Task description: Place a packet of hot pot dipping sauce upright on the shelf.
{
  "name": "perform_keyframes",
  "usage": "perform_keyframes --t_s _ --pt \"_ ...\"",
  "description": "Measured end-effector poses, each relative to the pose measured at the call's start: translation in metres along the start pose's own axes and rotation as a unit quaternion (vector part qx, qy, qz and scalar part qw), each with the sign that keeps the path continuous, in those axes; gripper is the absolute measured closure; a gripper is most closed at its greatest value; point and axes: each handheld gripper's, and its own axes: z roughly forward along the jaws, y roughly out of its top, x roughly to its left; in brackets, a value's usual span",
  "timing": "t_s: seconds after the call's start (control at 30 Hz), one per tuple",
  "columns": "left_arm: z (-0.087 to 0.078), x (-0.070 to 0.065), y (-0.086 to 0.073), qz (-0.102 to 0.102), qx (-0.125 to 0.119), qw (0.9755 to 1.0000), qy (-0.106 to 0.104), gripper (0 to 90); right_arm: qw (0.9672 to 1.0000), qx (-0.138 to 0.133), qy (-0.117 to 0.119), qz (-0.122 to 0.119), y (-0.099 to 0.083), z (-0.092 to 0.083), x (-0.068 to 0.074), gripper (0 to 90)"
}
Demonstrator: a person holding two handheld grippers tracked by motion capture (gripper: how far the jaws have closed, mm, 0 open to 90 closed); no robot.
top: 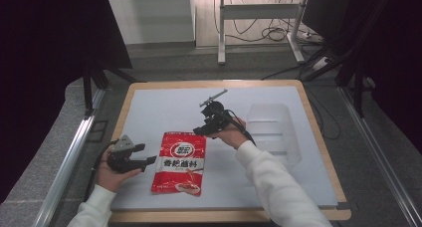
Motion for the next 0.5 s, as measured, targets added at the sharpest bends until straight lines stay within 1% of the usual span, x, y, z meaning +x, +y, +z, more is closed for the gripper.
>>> perform_keyframes --t_s 0.03,0.07,0.1,0.13,0.27,0.3,0.33,0.37,0.4,0.5 --pt "0.000 0.000 0.000 0.000 0.000 1.0000 0.000 29.5 0.9999 0.010 0.005 0.009 0.001 0.007 -0.003 40.2" --pt "0.000 0.000 0.000 0.000 -0.001 1.0000 0.000 29.5 0.9998 0.015 0.008 0.008 0.002 0.011 -0.005 40.9" --pt "0.000 0.000 0.000 0.000 -0.001 1.0000 0.000 29.5 0.9998 0.015 0.008 0.008 0.002 0.011 -0.005 40.9" --pt "0.000 0.000 0.000 0.000 -0.001 1.0000 -0.001 29.5 0.9995 0.028 0.010 0.011 0.003 0.019 -0.007 42.9" --pt "0.000 0.000 0.000 0.000 -0.001 1.0000 -0.001 29.5 0.9988 0.045 0.012 0.014 0.004 0.031 -0.012 46.0" --pt "0.000 0.000 0.000 0.001 -0.001 1.0000 -0.001 29.5 0.9988 0.045 0.012 0.014 0.004 0.031 -0.012 46.0" --pt "0.000 0.000 0.000 0.001 0.000 1.0000 -0.002 29.5 0.9984 0.053 0.011 0.017 0.004 0.037 -0.016 46.7" --pt "0.000 0.000 0.000 0.001 0.000 1.0000 -0.002 29.5 0.9984 0.053 0.011 0.017 0.004 0.037 -0.016 46.7" --pt "0.000 0.000 0.000 0.001 -0.001 1.0000 -0.002 29.5 0.9979 0.058 0.011 0.025 0.004 0.042 -0.021 47.0" --pt "0.000 0.000 0.000 0.000 -0.002 1.0000 -0.002 29.5 0.9975 0.063 0.013 0.030 0.003 0.046 -0.025 47.4"
